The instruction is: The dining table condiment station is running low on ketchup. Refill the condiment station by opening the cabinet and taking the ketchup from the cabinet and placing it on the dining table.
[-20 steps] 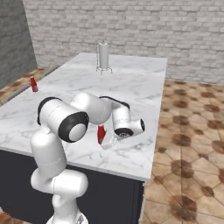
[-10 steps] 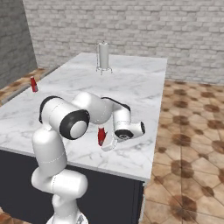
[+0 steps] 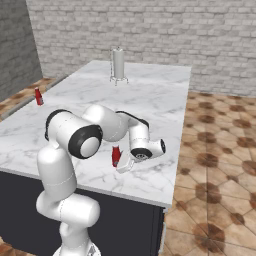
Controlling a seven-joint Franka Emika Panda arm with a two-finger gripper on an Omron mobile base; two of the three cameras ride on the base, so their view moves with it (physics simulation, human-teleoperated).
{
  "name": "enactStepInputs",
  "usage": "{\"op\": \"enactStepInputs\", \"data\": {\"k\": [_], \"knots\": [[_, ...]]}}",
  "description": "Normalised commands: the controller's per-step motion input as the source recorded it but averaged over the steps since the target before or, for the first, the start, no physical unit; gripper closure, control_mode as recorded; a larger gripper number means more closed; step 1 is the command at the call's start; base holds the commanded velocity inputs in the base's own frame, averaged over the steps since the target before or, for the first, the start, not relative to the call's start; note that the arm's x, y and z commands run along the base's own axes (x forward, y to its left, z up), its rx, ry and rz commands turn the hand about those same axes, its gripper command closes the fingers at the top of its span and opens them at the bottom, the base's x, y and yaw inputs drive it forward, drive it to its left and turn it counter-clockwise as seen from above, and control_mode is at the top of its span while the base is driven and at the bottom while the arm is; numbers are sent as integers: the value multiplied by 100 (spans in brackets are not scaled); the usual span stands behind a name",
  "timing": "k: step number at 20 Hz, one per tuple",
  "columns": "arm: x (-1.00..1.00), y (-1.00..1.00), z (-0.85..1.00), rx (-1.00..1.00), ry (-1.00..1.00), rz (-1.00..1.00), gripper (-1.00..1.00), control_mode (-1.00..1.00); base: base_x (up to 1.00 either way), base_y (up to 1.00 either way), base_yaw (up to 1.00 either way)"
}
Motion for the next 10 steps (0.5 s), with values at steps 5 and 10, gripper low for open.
{"op": "enactStepInputs", "data": {"k": [5, 10], "knots": [[0, 0, -16, -1, 0, 0, 100, -100, 0, 0, 0], [0, 0, -12, 0, 0, 0, 100, -100, 0, 0, 0]]}}
